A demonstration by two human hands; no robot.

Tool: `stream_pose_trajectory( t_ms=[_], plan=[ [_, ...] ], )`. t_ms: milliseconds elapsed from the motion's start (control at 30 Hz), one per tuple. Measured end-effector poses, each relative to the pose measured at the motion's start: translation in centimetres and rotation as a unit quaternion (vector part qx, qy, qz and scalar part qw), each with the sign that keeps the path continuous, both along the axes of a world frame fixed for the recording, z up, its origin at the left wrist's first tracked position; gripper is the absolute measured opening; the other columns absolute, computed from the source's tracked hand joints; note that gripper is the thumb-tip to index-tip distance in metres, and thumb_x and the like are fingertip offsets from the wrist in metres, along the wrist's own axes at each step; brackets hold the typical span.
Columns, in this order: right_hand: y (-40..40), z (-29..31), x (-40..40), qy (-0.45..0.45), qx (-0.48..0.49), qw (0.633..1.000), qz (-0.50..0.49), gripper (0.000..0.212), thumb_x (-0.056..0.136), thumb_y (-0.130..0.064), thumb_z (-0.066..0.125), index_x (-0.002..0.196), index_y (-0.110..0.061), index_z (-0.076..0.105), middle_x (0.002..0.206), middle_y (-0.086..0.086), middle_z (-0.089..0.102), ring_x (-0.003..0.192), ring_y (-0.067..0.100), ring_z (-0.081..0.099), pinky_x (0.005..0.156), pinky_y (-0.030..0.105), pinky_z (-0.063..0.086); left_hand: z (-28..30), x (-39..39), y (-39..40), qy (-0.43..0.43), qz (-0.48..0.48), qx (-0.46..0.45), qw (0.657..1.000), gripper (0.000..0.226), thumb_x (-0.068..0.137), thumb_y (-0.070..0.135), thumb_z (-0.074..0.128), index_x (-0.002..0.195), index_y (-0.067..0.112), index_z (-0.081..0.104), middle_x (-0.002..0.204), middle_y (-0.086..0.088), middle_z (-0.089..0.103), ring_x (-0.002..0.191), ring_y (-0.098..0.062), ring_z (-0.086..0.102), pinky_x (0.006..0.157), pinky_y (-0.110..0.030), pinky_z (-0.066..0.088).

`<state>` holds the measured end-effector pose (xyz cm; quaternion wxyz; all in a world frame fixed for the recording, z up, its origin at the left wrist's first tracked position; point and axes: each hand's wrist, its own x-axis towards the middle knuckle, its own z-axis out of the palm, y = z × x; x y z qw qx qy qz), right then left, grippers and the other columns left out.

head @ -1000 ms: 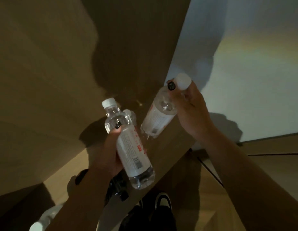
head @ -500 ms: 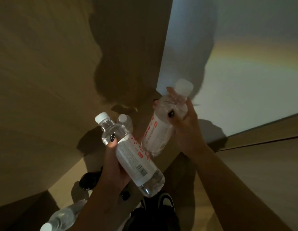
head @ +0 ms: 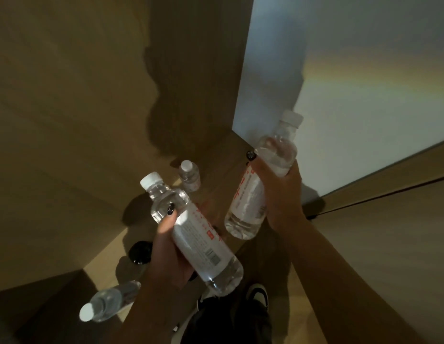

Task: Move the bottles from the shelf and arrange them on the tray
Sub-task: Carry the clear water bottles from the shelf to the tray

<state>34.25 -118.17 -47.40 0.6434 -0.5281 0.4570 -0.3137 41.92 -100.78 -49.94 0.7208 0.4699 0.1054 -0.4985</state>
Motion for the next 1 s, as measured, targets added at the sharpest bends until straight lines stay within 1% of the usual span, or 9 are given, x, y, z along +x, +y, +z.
stream_pose_trajectory(
  t_ms=[67,167,267,333,500,733,833,933,1000],
  plan=[
    [0.0,2.2,-0.9,0.001,-0.008,1.0,0.012,0.038,0.081,-0.018,0.072,0.114,-0.026,0.053,0.097,-0.007,0.067,0.08,0.0,0.069,0.063,0.014,0.053,1.3,-0.3,0.4,0.008,0.028,0.001,1.0,0.046,0.065,0.052,0.062,0.093,0.016,0.07,0.084,-0.008,0.071,0.072,-0.024,0.07,0.075,-0.047,0.053],
    [0.1,5.4,-2.4,0.008,-0.014,0.999,0.041,0.034,0.08,-0.021,0.073,0.107,-0.031,0.054,0.092,-0.01,0.067,0.075,-0.004,0.067,0.062,0.014,0.051,3.6,-0.8,0.6,0.003,0.061,0.017,0.998,0.04,0.068,0.046,0.062,0.092,0.014,0.063,0.08,-0.008,0.065,0.067,-0.02,0.065,0.069,-0.038,0.048],
    [0.4,8.1,-4.0,0.02,-0.037,0.995,0.09,0.043,0.071,-0.034,0.079,0.108,-0.031,0.057,0.096,-0.007,0.069,0.082,0.005,0.07,0.075,0.031,0.057,5.7,-2.0,1.3,-0.033,0.081,-0.021,0.996,0.046,0.065,0.05,0.071,0.092,0.014,0.061,0.078,-0.008,0.063,0.067,-0.021,0.064,0.069,-0.038,0.051],
    [0.7,9.6,-5.1,0.037,-0.055,0.99,0.125,0.052,0.066,-0.039,0.079,0.112,-0.03,0.057,0.098,-0.004,0.07,0.086,0.012,0.071,0.077,0.038,0.057,7.4,-3.4,1.8,-0.061,0.086,-0.023,0.994,0.043,0.072,0.052,0.066,0.096,0.016,0.061,0.077,-0.006,0.064,0.069,-0.02,0.064,0.067,-0.038,0.053],
    [2.1,13.8,-8.2,0.051,-0.087,0.971,0.215,0.046,0.074,-0.033,0.077,0.115,-0.028,0.056,0.1,-0.006,0.069,0.086,0.009,0.069,0.074,0.03,0.054,13.3,-7.8,3.0,-0.107,0.116,-0.007,0.988,0.023,0.076,0.039,0.059,0.086,0.019,0.063,0.069,-0.004,0.066,0.066,-0.019,0.064,0.07,-0.039,0.05],
    [6.2,20.8,-12.3,-0.019,-0.093,0.944,0.316,0.033,0.076,-0.03,0.077,0.104,-0.029,0.059,0.089,-0.002,0.071,0.073,0.011,0.071,0.06,0.022,0.055,20.5,-12.4,7.8,-0.141,0.114,-0.031,0.983,0.035,0.08,0.045,0.059,0.097,0.015,0.062,0.081,-0.011,0.063,0.072,-0.025,0.063,0.073,-0.042,0.052],
    [8.4,23.2,-12.9,-0.027,-0.092,0.935,0.34,0.043,0.069,-0.046,0.066,0.107,-0.027,0.059,0.093,0.0,0.071,0.078,0.016,0.072,0.072,0.034,0.06,23.7,-13.7,10.0,-0.177,0.14,-0.023,0.974,0.037,0.079,0.045,0.06,0.1,0.015,0.061,0.079,-0.01,0.065,0.073,-0.024,0.064,0.071,-0.039,0.054],
    [10.7,24.6,-13.1,-0.051,-0.064,0.926,0.369,0.058,0.066,-0.054,0.069,0.114,-0.024,0.058,0.101,0.004,0.07,0.088,0.022,0.071,0.081,0.041,0.059,25.9,-14.5,12.4,-0.215,0.146,-0.019,0.965,0.038,0.073,0.046,0.063,0.095,0.014,0.06,0.075,-0.007,0.065,0.068,-0.021,0.066,0.064,-0.034,0.057],
    [12.4,25.6,-13.3,-0.062,-0.026,0.92,0.385,0.048,0.073,-0.048,0.073,0.112,-0.025,0.057,0.103,0.007,0.069,0.091,0.026,0.07,0.08,0.042,0.059,26.9,-14.9,14.1,-0.23,0.15,-0.018,0.961,0.037,0.071,0.044,0.061,0.092,0.014,0.06,0.075,-0.007,0.065,0.067,-0.02,0.065,0.064,-0.034,0.057]
  ],
)
